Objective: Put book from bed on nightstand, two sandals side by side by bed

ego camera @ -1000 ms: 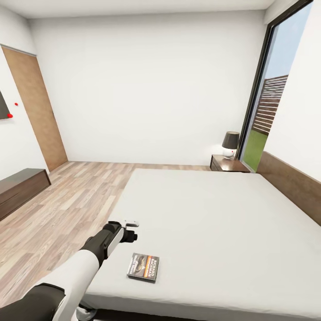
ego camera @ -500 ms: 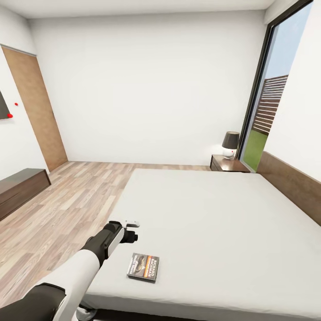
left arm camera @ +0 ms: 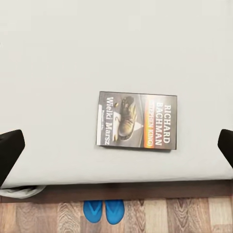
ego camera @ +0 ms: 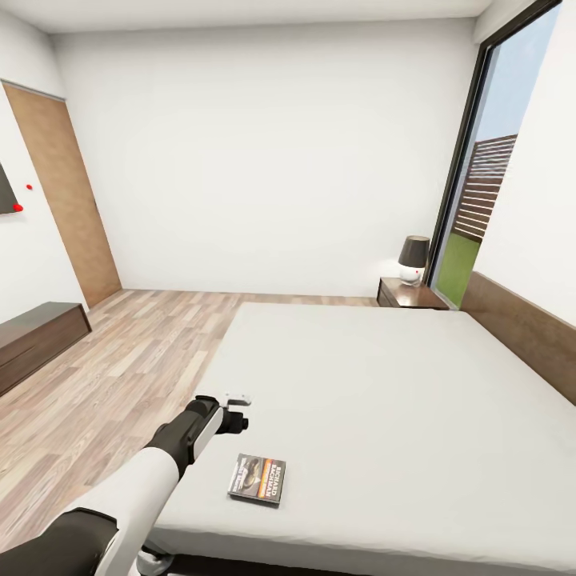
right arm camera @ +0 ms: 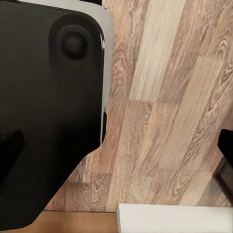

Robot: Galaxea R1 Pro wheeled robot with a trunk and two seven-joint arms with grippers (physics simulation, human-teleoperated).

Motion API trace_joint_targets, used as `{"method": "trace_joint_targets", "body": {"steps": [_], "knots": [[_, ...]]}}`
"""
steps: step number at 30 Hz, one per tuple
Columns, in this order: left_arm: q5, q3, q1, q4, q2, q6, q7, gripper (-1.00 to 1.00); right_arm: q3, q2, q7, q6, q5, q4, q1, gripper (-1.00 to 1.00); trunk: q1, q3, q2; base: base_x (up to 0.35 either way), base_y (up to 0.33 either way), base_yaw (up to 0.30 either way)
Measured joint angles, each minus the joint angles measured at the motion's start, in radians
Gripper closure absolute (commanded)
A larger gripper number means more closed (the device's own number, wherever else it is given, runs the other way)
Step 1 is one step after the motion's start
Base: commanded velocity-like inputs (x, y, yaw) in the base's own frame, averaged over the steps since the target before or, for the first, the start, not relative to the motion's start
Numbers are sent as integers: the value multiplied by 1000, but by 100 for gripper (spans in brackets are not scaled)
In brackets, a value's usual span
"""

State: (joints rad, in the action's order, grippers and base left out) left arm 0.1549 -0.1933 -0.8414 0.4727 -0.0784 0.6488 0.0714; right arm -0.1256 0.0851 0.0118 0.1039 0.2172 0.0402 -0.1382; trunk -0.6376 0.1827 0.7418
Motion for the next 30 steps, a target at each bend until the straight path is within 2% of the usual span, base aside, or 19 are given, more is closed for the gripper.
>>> {"method": "trace_joint_targets", "body": {"steps": [20, 30], "knots": [[0, 0, 0, 1, 0, -14, 1, -100, 4, 0, 1, -26, 7, -2, 5, -100, 0, 0, 0, 0, 0, 0], [-1, 0, -6, 7, 1, -14, 5, -100, 9, 18, 6, -24, 1, -3, 35, -100, 0, 0, 0, 0, 0, 0]]}}
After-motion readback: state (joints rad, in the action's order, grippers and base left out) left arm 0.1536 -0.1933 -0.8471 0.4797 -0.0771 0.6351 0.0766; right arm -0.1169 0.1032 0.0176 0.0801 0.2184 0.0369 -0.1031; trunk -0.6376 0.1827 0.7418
